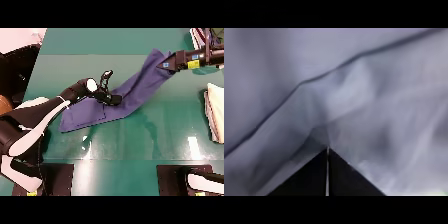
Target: Fold the shirts.
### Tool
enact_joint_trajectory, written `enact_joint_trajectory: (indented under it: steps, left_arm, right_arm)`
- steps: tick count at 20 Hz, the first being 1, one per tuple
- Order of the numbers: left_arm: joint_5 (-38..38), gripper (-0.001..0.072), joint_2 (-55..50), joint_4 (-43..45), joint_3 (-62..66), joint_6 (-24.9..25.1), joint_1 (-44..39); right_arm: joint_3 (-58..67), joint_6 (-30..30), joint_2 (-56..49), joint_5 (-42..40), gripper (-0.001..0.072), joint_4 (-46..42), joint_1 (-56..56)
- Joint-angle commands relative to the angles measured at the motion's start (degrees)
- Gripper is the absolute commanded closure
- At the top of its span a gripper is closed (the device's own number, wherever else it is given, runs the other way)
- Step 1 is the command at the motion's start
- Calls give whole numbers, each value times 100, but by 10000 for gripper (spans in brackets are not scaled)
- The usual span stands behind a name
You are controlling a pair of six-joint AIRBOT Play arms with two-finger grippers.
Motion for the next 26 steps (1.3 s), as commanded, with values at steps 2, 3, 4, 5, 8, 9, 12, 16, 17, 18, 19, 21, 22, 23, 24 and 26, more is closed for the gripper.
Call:
enact_joint_trajectory:
  steps: [2, 3, 4, 5, 8, 9, 12, 16, 17, 18, 19, 21, 22, 23, 24, 26]
  left_arm:
    - [118, 683, -116, 11, 107, 11, -68]
    - [114, 683, -101, 7, 111, 7, -17]
    - [72, 683, -59, 13, 111, 4, 61]
    - [-15, 683, 48, 15, 118, 7, 195]
    - [-319, 683, 710, 463, 118, 7, 831]
    - [-376, 683, 1049, 669, 118, 7, 1128]
    - [-468, 682, 2120, 1051, 118, 61, 2074]
    - [-625, 682, 3386, 1773, 118, 68, 3195]
    - [-726, 682, 3611, 1891, 118, 68, 3436]
    - [-835, 682, 3783, 1971, 118, 68, 3630]
    - [-957, 682, 3921, 2011, 118, 70, 3818]
    - [-1185, 682, 4028, 2013, 118, 94, 4085]
    - [-1307, 682, 4026, 2013, 118, 149, 4148]
    - [-1456, 682, 4019, 2026, 116, 199, 4172]
    - [-1545, 682, 4019, 2031, 116, 205, 4172]
    - [-1626, 682, 4019, 2020, 116, 205, 4172]
  right_arm:
    - [326, 98, 70, -323, 700, 79, 719]
    - [326, 98, 70, -391, 700, 79, 846]
    - [326, 96, 70, -457, 700, 79, 966]
    - [326, 98, 70, -531, 700, 85, 1051]
    - [326, 94, 70, -866, 700, 83, 1475]
    - [328, 92, 44, -1062, 700, 83, 1681]
    - [334, 87, -291, -1700, 700, 87, 2546]
    - [975, -44, -1462, -2361, 692, 76, 3943]
    - [1270, -164, -1814, -2380, 620, 72, 4223]
    - [1556, -216, -2146, -2354, 421, 72, 4472]
    - [1832, -219, -2468, -2273, 186, 57, 4675]
    - [2306, -216, -2924, -1648, 118, 4, 4824]
    - [2509, -127, -3056, -1294, 159, -118, 4776]
    - [2597, 66, -3093, -1014, 190, -354, 4695]
    - [2568, 188, -3051, -782, 190, -667, 4557]
    - [2162, 310, -2815, -612, 190, -1064, 4157]
